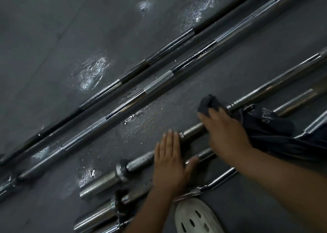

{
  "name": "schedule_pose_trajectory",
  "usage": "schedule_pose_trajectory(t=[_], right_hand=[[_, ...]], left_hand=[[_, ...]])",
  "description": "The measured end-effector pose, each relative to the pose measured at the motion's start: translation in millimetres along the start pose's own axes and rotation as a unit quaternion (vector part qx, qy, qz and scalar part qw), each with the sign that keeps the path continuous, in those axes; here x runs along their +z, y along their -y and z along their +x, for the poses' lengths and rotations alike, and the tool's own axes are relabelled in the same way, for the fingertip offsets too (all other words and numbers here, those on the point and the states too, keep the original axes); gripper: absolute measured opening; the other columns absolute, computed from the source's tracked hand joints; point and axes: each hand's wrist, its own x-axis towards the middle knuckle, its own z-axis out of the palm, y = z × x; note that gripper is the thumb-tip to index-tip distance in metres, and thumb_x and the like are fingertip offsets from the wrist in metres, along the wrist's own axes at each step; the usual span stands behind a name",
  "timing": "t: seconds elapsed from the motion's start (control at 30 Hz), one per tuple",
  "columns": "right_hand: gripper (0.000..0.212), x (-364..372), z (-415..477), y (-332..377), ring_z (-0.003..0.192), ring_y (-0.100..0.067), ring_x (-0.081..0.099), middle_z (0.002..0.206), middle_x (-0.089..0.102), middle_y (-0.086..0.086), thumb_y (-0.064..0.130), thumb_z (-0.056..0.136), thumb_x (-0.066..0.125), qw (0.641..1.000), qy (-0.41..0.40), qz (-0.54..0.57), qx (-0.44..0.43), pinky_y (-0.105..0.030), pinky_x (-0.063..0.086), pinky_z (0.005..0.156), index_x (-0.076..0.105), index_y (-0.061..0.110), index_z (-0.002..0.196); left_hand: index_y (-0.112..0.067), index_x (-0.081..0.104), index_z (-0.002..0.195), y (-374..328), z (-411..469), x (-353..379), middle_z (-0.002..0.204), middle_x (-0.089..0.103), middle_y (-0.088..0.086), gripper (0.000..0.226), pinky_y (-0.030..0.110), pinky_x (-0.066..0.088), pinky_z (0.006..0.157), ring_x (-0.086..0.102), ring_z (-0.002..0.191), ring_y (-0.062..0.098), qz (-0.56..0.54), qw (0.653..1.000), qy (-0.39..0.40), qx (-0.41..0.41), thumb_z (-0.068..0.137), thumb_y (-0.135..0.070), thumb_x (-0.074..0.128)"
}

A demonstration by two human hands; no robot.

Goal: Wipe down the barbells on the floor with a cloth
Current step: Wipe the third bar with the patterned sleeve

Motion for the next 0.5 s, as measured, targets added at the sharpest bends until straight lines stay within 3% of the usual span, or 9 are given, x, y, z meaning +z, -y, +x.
schedule_pose_trajectory(t=[0.07, 0.17, 0.23, 0.27, 0.3, 0.37, 0.43, 0.5], right_hand=[[0.065, 9.8, -3.5, 33.5, 0.141, -0.037, 0.035, 0.141, 0.047, -0.007, 0.015, 0.078, 0.037, 0.997, 0.026, -0.003, -0.067, -0.045, 0.054, 0.08, 0.048, 0.025, 0.142], [0.068, 2.2, 15.5, 27.4, 0.142, -0.035, 0.033, 0.148, 0.04, -0.006, 0.01, 0.085, 0.047, 0.991, 0.043, 0.008, -0.123, -0.048, 0.052, 0.089, 0.039, 0.029, 0.149], [0.069, -13.3, 35.4, -13.0, 0.131, -0.036, 0.042, 0.142, 0.042, -0.009, 0.01, 0.083, 0.055, 0.998, 0.008, 0.002, -0.063, -0.049, 0.052, 0.089, 0.04, 0.029, 0.147], [0.073, -21.0, 41.9, -36.7, 0.129, -0.038, 0.042, 0.14, 0.042, -0.01, 0.008, 0.079, 0.06, 1.0, -0.012, 0.004, -0.004, -0.05, 0.051, 0.089, 0.04, 0.027, 0.147], [0.078, -25.4, 44.6, -54.3, 0.131, -0.04, 0.039, 0.14, 0.04, -0.012, 0.007, 0.075, 0.064, 0.999, -0.022, 0.008, 0.049, -0.053, 0.05, 0.092, 0.04, 0.024, 0.147], [0.082, -22.3, 55.1, -54.6, 0.137, -0.043, 0.028, 0.143, 0.036, -0.016, 0.008, 0.073, 0.066, 0.998, -0.021, 0.0, 0.067, -0.056, 0.044, 0.101, 0.037, 0.019, 0.149], [0.076, -13.0, 68.5, -15.1, 0.137, -0.043, 0.025, 0.144, 0.034, -0.014, 0.011, 0.08, 0.061, 1.0, 0.025, -0.017, 0.0, -0.054, 0.044, 0.103, 0.031, 0.02, 0.15], [0.073, -4.0, 79.2, 30.5, 0.144, -0.039, 0.016, 0.153, 0.025, -0.008, 0.012, 0.089, 0.054, 0.993, 0.084, 0.004, -0.087, -0.052, 0.042, 0.107, 0.024, 0.026, 0.154]], left_hand=[[-0.017, 0.019, 0.158, 14.8, 32.2, -16.7, 0.165, 0.012, 0.002, 0.092, 0.039, 0.006, 0.122, 0.009, 0.152, 0.021, -0.016, 1.0, 0.019, -0.008, 0.088, -0.077, 0.015], [-0.014, 0.026, 0.155, 37.3, 64.3, -36.4, 0.163, 0.022, 0.008, 0.097, 0.041, 0.014, 0.123, 0.017, 0.151, 0.025, -0.042, 0.998, 0.01, -0.039, 0.082, -0.076, 0.019], [-0.012, 0.03, 0.154, 37.4, 55.5, -36.9, 0.16, 0.028, 0.008, 0.089, 0.043, 0.017, 0.122, 0.022, 0.149, 0.027, -0.029, 0.998, -0.039, -0.046, 0.087, -0.072, 0.026], [-0.013, 0.024, 0.156, 35.1, 47.0, -34.3, 0.163, 0.023, 0.006, 0.088, 0.042, 0.012, 0.123, 0.016, 0.151, 0.024, -0.008, 0.998, -0.042, -0.043, 0.089, -0.07, 0.027], [-0.015, 0.018, 0.158, 33.8, 40.1, -30.2, 0.165, 0.014, 0.003, 0.089, 0.04, 0.006, 0.124, 0.008, 0.152, 0.021, 0.011, 0.998, -0.041, -0.04, 0.089, -0.071, 0.027], [-0.017, 0.01, 0.159, 38.9, 48.3, -28.0, 0.166, 0.004, 0.001, 0.094, 0.039, -0.001, 0.123, -0.001, 0.153, 0.018, 0.033, 0.998, -0.036, -0.042, 0.086, -0.074, 0.026], [-0.017, 0.012, 0.158, 44.8, 68.1, -34.5, 0.166, 0.007, 0.001, 0.097, 0.04, 0.002, 0.123, 0.002, 0.153, 0.019, 0.041, 0.998, -0.025, -0.047, 0.083, -0.078, 0.022], [-0.016, 0.023, 0.156, 53.4, 86.1, -49.3, 0.163, 0.022, 0.004, 0.098, 0.04, 0.012, 0.122, 0.017, 0.15, 0.022, 0.02, 0.999, -0.017, -0.041, 0.08, -0.077, 0.02]])
